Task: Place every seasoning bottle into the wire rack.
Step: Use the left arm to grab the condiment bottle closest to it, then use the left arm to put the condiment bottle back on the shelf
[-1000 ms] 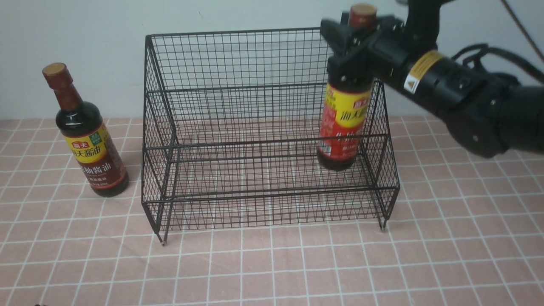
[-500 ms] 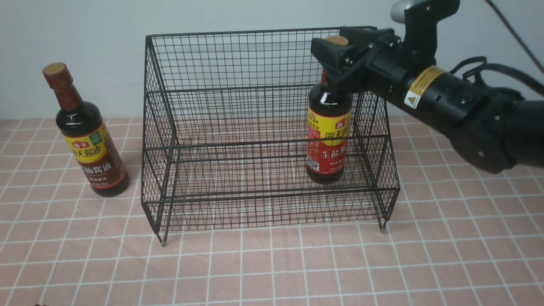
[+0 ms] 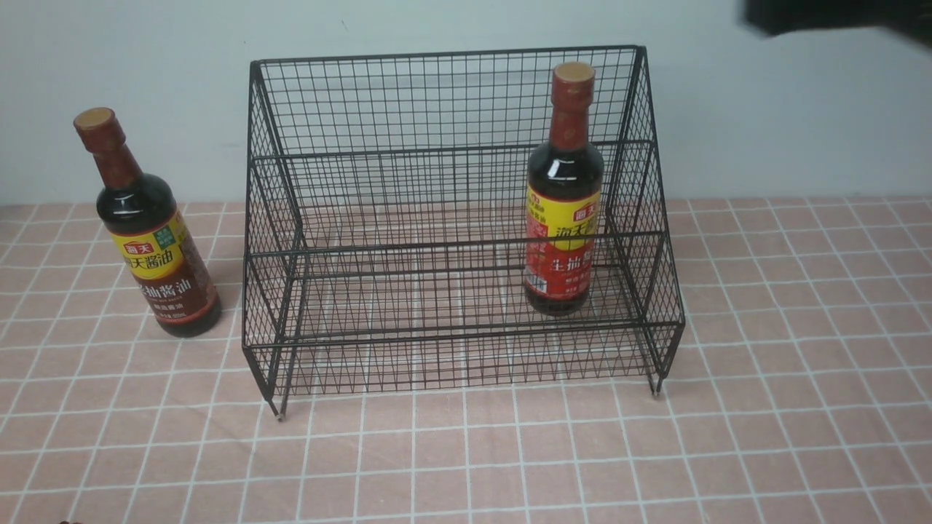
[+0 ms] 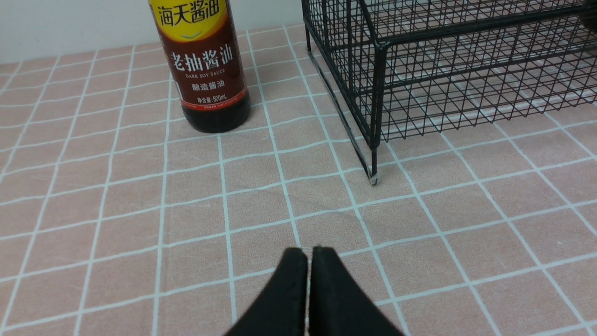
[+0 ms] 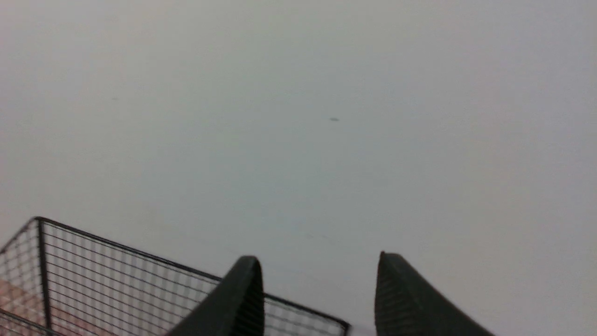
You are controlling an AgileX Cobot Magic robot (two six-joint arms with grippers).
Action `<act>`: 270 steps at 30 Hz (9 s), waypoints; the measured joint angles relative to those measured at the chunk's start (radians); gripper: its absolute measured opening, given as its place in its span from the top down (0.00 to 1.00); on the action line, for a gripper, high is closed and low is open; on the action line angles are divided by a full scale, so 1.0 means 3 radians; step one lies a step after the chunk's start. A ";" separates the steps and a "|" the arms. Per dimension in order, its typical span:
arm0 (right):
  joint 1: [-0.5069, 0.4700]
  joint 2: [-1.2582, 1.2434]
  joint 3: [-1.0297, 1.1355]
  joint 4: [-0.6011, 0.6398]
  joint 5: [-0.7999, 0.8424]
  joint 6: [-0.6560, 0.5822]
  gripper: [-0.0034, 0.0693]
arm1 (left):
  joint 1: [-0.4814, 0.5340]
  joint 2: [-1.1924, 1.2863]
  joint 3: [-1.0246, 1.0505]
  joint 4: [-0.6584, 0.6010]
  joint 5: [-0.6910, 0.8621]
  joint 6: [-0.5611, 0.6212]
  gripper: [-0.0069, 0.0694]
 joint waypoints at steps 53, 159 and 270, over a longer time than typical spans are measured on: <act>-0.0097 -0.2770 0.2671 0.0963 -0.0865 -0.0455 0.97 | 0.0000 0.0000 0.0000 0.0000 0.0000 0.0000 0.92; -0.0917 -0.3650 0.3785 0.2042 0.0426 -0.1502 0.97 | 0.0000 0.0339 -0.0130 -0.1125 -0.2977 -0.0111 0.92; -0.0917 -0.3650 0.3785 0.2033 0.0428 -0.1502 0.97 | 0.0090 0.4621 -0.4696 -0.1075 -0.1744 0.0886 0.57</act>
